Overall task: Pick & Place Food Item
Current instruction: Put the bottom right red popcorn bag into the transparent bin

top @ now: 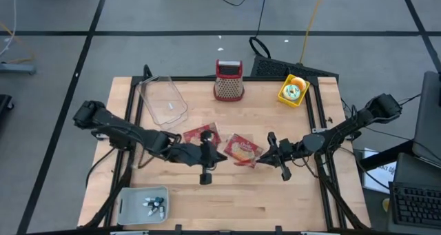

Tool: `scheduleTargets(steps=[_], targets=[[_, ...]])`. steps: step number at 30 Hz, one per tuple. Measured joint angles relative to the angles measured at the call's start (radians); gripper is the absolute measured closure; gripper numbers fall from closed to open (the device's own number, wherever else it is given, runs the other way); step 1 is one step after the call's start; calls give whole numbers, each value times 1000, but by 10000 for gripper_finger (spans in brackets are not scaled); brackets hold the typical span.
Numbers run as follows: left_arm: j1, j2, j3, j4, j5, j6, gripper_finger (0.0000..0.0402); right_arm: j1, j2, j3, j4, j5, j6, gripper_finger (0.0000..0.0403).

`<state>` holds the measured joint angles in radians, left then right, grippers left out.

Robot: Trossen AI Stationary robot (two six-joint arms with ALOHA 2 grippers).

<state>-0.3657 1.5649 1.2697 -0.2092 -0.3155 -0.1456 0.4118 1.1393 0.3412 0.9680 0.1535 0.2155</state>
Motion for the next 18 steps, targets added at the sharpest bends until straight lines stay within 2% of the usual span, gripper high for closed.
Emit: scheduleTargets(steps=[3, 5, 9, 14, 18], targets=[[2, 53, 0, 79, 82, 38, 391, 0, 0, 0, 36, -4, -17, 402], [2, 93, 0, 138, 94, 35, 383, 0, -1, 0, 39, -10, -19, 402], [25, 144, 0, 192, 113, 31, 339, 0, 2, 0, 35, -11, -16, 402], [54, 149, 0, 205, 99, 31, 276, 0, 7, 0, 37, -24, -10, 403], [71, 149, 0, 203, 106, 35, 248, 0, 8, 0, 37, -24, -8, 403]])
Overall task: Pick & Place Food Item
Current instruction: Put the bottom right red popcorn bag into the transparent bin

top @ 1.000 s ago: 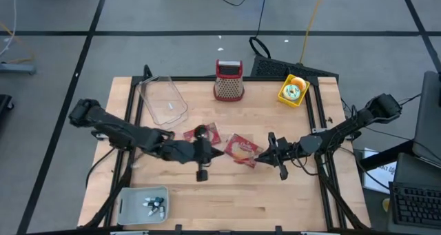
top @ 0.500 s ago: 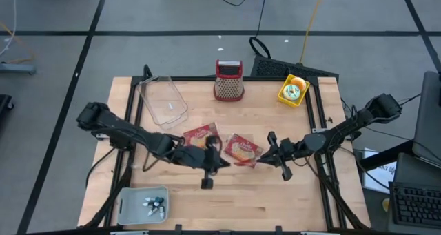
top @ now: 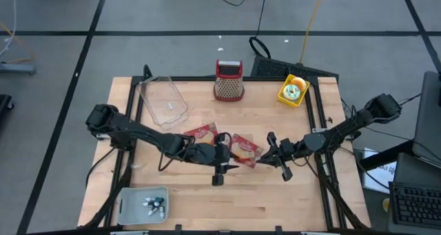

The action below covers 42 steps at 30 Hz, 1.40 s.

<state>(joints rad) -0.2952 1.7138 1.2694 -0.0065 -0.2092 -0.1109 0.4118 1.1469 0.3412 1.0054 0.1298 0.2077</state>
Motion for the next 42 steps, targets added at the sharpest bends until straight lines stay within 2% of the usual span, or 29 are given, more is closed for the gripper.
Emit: scheduleTargets(steps=[5, 11, 18, 24, 30, 37, 40, 42], targets=[[8, -19, 0, -49, -9, 81, 229, 0, 0, 0, -6, -4, 2, 403], [7, -56, 0, -70, -132, 101, 218, 0, 0, 0, -15, -9, 14, 403], [4, -49, 0, -42, 11, 90, 219, 0, 0, 0, 2, -5, -4, 403], [3, -25, 0, -43, 11, 55, 219, 0, 0, 0, 16, -5, -11, 403], [20, 23, 0, 29, 7, 58, 220, 0, 0, 1, 16, -4, -10, 403], [32, 18, 0, 32, 9, 61, 220, 0, 0, 1, 8, -4, -8, 403], [32, 13, 0, 38, 47, 61, 225, 0, 0, 1, 8, -4, -9, 403], [32, 13, 0, 34, 80, 57, 244, 0, 0, 1, 8, -4, -10, 403]])
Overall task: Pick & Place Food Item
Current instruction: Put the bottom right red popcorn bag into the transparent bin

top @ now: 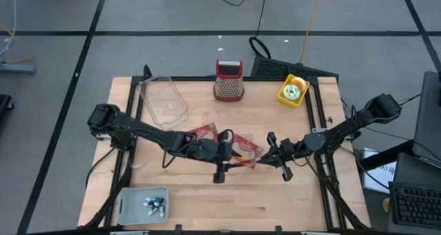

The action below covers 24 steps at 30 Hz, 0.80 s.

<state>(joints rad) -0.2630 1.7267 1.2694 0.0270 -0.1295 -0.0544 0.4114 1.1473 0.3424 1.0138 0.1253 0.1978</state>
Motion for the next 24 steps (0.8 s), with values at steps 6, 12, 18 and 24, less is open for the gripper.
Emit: scheduleTargets(steps=[6, 12, 18, 24], targets=[[2, 0, 0, 1, 83, -25, 376, 0, 0, 0, 1, 0, -1, 403], [5, 0, 0, -2, 67, -39, 398, 0, 0, 0, 7, 3, -1, 403], [-36, -29, 0, -36, -119, 47, 400, -1, 0, 0, 17, 38, -1, 401], [-102, -157, 0, -203, -382, 52, 401, 0, 0, 1, 38, 28, -2, 388]])
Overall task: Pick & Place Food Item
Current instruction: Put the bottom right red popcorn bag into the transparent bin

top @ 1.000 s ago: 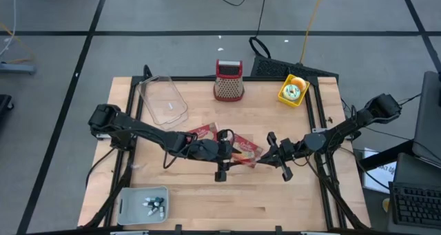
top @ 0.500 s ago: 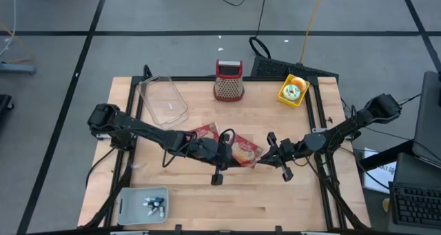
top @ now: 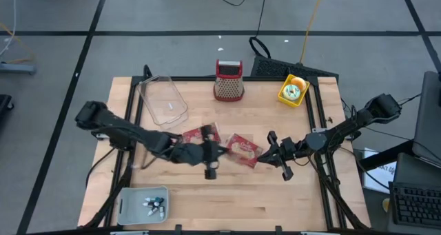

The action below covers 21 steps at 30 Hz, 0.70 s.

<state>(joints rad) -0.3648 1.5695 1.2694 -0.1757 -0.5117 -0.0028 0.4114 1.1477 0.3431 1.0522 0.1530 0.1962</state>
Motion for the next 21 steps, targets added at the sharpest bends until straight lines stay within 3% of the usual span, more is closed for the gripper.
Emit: scheduleTargets(steps=[6, 12, 21], targets=[[-88, -140, 0, -192, -309, -61, 401, 2, 0, 0, 9, 0, 0, 370], [-125, -252, 0, -452, -550, -205, 401, 1, 0, 0, 5, 2, 0, 358], [-40, -352, 0, -1035, -707, -682, 401, 1, 0, 0, -10, 2, 0, 355]])
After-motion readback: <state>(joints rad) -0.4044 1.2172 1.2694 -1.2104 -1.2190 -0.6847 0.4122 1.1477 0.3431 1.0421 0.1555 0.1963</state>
